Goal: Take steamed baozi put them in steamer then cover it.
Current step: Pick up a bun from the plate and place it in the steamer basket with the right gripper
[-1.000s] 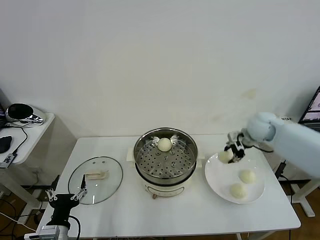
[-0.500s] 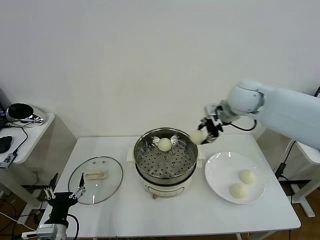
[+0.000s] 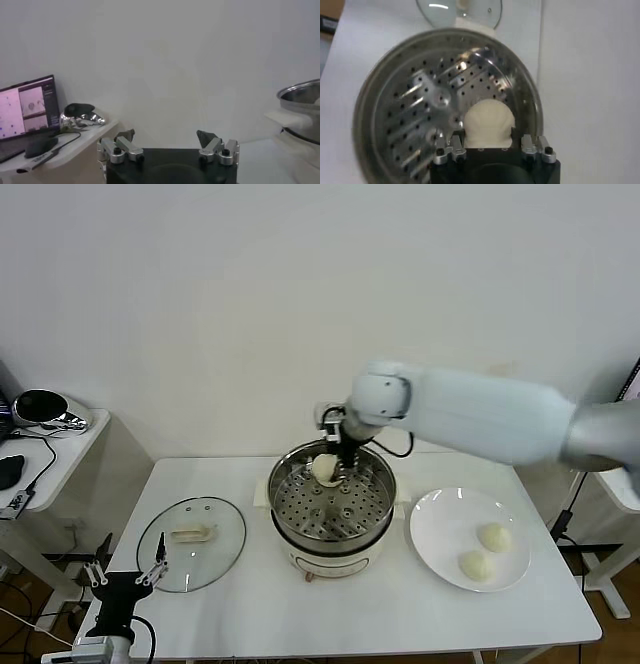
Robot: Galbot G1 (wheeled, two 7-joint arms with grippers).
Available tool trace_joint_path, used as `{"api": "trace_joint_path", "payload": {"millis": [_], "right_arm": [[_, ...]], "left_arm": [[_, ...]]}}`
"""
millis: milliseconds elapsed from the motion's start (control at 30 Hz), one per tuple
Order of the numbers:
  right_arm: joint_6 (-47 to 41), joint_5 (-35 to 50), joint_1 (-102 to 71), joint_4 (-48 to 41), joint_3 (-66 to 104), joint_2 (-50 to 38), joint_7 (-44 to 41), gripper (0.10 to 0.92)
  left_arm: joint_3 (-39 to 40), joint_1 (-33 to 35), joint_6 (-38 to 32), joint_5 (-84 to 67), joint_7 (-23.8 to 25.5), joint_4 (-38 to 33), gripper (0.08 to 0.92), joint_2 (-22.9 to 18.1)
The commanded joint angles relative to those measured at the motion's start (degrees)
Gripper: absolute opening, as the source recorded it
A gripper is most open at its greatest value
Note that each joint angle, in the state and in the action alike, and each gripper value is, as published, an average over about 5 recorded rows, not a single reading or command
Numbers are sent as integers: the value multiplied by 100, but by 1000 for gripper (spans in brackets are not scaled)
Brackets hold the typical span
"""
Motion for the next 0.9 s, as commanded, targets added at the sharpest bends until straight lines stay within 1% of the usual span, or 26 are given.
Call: {"api": "trace_joint_path", "payload": {"millis": [33,633,733,900], "right_arm": [[-386,211,-516,-645,31,786,289,577],[-397,228,-493,-583,-60,782,271,586],[-394,262,-421,-446,-42,689,215,642],[-385,327,253,165,-34,182,-157,778]], "left_arm": [[7,10,-3,13,1,19,823,-7],[15,-12,-61,-4,-9,110,823,2],[32,-10,-68,1,-10,108,823,-15],[36,-5,-69,3,-9,91,823,-25]]}}
